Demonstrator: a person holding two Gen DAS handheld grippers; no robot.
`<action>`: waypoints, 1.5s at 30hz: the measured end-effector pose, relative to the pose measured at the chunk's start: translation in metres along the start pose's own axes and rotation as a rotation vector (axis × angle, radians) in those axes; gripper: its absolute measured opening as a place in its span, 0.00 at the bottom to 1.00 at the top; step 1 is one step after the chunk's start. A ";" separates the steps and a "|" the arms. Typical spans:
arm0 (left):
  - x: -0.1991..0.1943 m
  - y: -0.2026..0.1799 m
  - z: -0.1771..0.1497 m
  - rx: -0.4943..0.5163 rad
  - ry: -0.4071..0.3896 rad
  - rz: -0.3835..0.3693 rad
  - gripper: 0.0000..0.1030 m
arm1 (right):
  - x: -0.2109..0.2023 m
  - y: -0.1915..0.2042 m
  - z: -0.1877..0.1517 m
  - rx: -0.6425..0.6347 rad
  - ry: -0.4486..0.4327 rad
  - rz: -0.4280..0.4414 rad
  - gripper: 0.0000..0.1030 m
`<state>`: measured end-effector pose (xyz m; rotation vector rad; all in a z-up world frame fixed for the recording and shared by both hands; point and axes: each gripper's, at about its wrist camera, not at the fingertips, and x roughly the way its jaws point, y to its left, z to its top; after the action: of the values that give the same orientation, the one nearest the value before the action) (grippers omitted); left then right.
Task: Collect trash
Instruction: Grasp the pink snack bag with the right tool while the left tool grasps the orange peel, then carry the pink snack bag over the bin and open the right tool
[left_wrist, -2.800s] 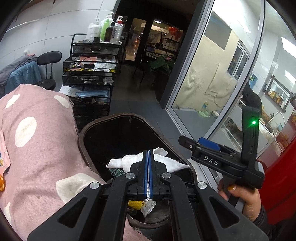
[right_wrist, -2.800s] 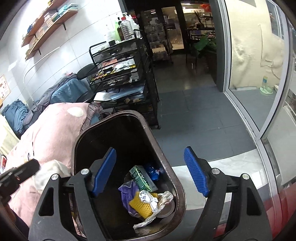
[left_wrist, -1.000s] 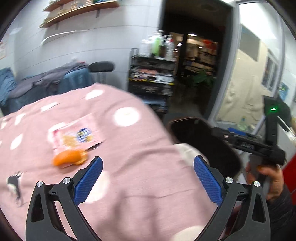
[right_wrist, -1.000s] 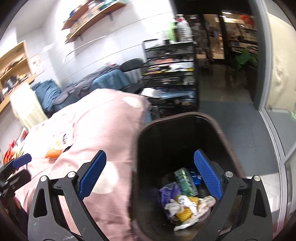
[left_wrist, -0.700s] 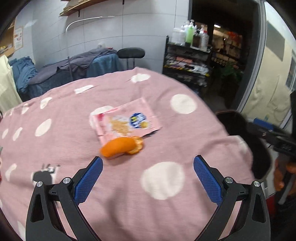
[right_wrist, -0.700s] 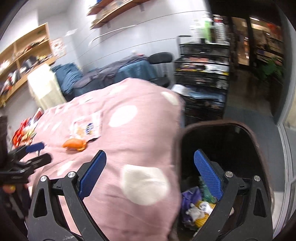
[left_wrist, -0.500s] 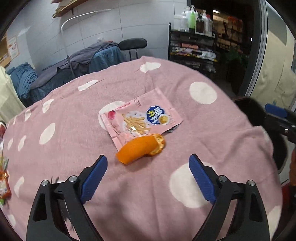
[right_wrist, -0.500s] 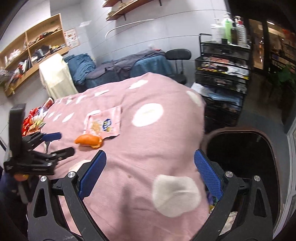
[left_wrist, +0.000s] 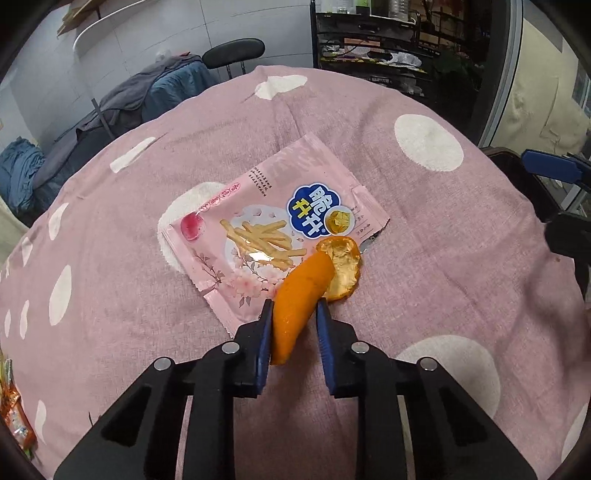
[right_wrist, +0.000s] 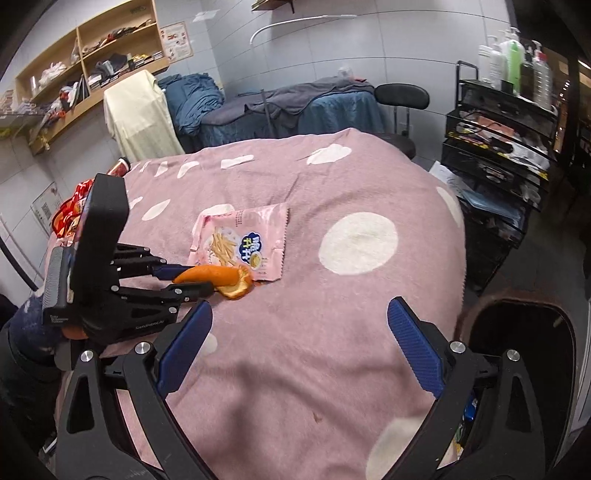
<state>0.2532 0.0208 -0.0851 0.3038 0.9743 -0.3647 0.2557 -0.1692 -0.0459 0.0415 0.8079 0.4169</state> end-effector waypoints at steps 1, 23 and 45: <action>-0.004 0.002 -0.002 -0.016 -0.014 -0.002 0.20 | 0.006 0.004 0.005 -0.017 0.011 0.008 0.92; -0.071 0.050 -0.054 -0.406 -0.262 0.017 0.17 | 0.164 0.028 0.058 0.037 0.372 0.220 0.26; -0.112 0.012 -0.050 -0.392 -0.405 -0.058 0.15 | 0.008 0.015 0.040 0.051 -0.041 0.074 0.06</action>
<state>0.1637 0.0705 -0.0158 -0.1521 0.6369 -0.2660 0.2841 -0.1481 -0.0203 0.1278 0.7778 0.4638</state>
